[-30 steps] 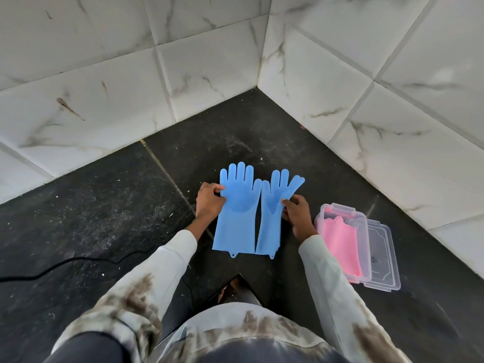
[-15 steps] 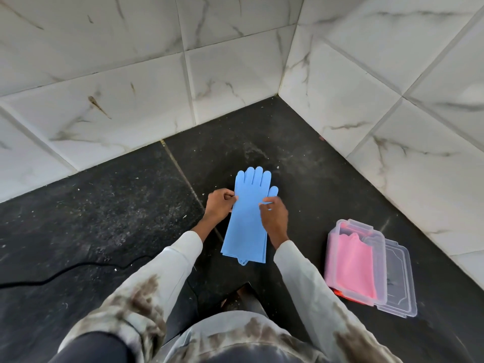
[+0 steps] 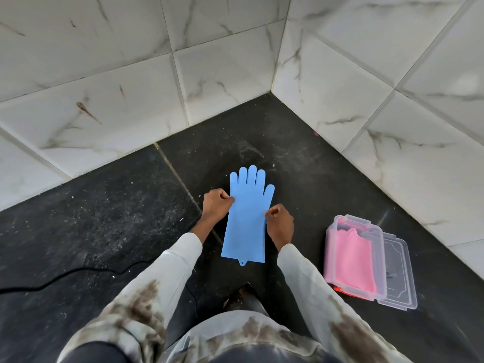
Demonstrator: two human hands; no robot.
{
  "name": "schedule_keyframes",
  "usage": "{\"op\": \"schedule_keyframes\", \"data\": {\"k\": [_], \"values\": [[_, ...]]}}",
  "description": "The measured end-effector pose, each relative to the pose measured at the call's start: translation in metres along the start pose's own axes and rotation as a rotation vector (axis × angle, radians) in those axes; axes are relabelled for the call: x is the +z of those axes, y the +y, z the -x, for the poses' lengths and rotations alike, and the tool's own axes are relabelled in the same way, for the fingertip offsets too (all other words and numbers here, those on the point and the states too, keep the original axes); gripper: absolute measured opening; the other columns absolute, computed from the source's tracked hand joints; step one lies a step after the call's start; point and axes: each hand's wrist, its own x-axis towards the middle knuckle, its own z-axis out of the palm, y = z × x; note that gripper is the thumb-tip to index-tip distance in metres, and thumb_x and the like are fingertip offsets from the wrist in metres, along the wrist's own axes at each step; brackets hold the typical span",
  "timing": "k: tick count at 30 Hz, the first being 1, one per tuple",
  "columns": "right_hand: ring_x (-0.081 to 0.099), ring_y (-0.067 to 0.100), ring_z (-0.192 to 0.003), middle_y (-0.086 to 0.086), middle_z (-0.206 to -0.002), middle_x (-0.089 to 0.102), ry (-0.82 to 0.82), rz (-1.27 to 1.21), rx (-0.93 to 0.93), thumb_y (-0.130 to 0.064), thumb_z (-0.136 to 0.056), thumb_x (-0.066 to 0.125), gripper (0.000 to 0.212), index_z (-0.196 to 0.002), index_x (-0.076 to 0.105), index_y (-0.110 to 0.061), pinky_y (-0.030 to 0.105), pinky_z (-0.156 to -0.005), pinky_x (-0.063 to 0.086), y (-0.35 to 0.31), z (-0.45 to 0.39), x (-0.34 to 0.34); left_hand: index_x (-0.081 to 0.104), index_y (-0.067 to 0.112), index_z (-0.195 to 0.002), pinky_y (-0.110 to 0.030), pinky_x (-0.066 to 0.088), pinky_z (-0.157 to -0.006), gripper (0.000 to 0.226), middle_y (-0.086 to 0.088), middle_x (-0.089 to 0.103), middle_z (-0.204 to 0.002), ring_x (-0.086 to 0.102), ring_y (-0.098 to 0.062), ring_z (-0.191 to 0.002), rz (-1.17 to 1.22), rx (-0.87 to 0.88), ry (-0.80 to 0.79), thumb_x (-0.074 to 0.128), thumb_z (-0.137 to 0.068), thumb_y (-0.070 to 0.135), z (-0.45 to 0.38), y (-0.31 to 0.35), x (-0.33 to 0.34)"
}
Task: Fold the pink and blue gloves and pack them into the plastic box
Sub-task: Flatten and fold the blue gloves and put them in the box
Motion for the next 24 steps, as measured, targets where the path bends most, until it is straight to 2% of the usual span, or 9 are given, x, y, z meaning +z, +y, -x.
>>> {"op": "schedule_keyframes", "data": {"k": [5,10,12,16,18,20,21,24], "values": [[0.069,0.023,-0.093,0.006,-0.104,0.075,-0.007,0.020,0.014,-0.025,-0.102,0.061,0.018,-0.107,0.068,-0.009,0.030,-0.081,0.051,-0.002,-0.002,-0.002,0.072,-0.009,-0.105,-0.050,0.065,-0.098,0.020,-0.023,0.078,-0.106,0.078,-0.037,-0.104,-0.039,0.001,-0.008,0.071,-0.096,0.009,0.000,0.001,0.001],[0.072,0.028,-0.101,0.009,-0.107,0.075,-0.025,-0.024,0.019,-0.026,-0.104,0.059,0.023,-0.110,0.067,-0.006,0.040,-0.093,0.058,0.001,-0.003,-0.004,0.071,-0.002,-0.114,-0.044,0.062,-0.098,0.022,-0.018,0.077,-0.114,0.074,-0.031,-0.105,-0.086,0.022,0.009,0.071,-0.097,0.012,0.005,0.000,0.003],[0.071,0.028,-0.102,0.009,-0.107,0.075,-0.040,-0.029,0.016,-0.027,-0.104,0.059,0.024,-0.111,0.066,-0.005,0.039,-0.091,0.057,0.003,-0.002,-0.005,0.070,0.002,-0.121,-0.042,0.061,-0.099,0.026,-0.014,0.076,-0.119,0.073,-0.028,-0.110,-0.102,0.042,0.018,0.073,-0.098,0.015,0.009,-0.001,0.004],[0.069,0.024,-0.100,0.007,-0.110,0.071,-0.081,-0.049,-0.005,-0.026,-0.106,0.059,0.021,-0.118,0.059,-0.008,0.029,-0.081,0.053,0.004,0.002,-0.010,0.066,0.011,-0.134,-0.043,0.062,-0.101,0.040,-0.005,0.074,-0.125,0.073,-0.024,-0.115,-0.200,0.049,0.072,0.076,-0.098,0.024,0.018,-0.003,0.002],[0.067,0.020,-0.094,0.005,-0.107,0.070,-0.085,-0.031,-0.082,-0.020,-0.106,0.061,0.016,-0.118,0.058,-0.010,0.025,-0.077,0.052,0.008,0.007,-0.012,0.069,0.015,-0.130,-0.038,0.061,-0.094,0.036,-0.003,0.078,-0.118,0.076,-0.023,-0.111,-0.285,0.022,0.080,0.075,-0.099,0.032,0.023,-0.004,0.000],[0.067,0.019,-0.093,0.003,-0.108,0.069,-0.083,0.026,-0.168,-0.015,-0.104,0.062,0.010,-0.114,0.061,-0.012,0.027,-0.081,0.056,0.013,0.012,-0.012,0.075,0.013,-0.117,-0.032,0.059,-0.080,0.030,-0.004,0.081,-0.108,0.079,-0.023,-0.101,-0.359,-0.022,0.039,0.073,-0.100,0.038,0.026,-0.003,0.001],[0.068,0.020,-0.095,0.003,-0.110,0.069,-0.089,0.055,-0.203,-0.014,-0.104,0.063,0.008,-0.112,0.063,-0.012,0.029,-0.084,0.058,0.016,0.014,-0.012,0.078,0.011,-0.111,-0.032,0.061,-0.080,0.032,-0.006,0.082,-0.104,0.080,-0.024,-0.097,-0.391,-0.042,0.007,0.073,-0.100,0.040,0.027,-0.002,0.002],[0.069,0.021,-0.104,0.003,-0.119,0.065,-0.124,0.118,-0.256,-0.014,-0.104,0.064,0.011,-0.112,0.071,-0.013,0.032,-0.097,0.061,0.022,0.019,-0.012,0.076,0.007,-0.110,-0.043,0.065,-0.096,0.037,-0.009,0.082,-0.102,0.081,-0.027,-0.097,-0.431,-0.097,-0.040,0.072,-0.100,0.042,0.030,0.000,0.005]]}}
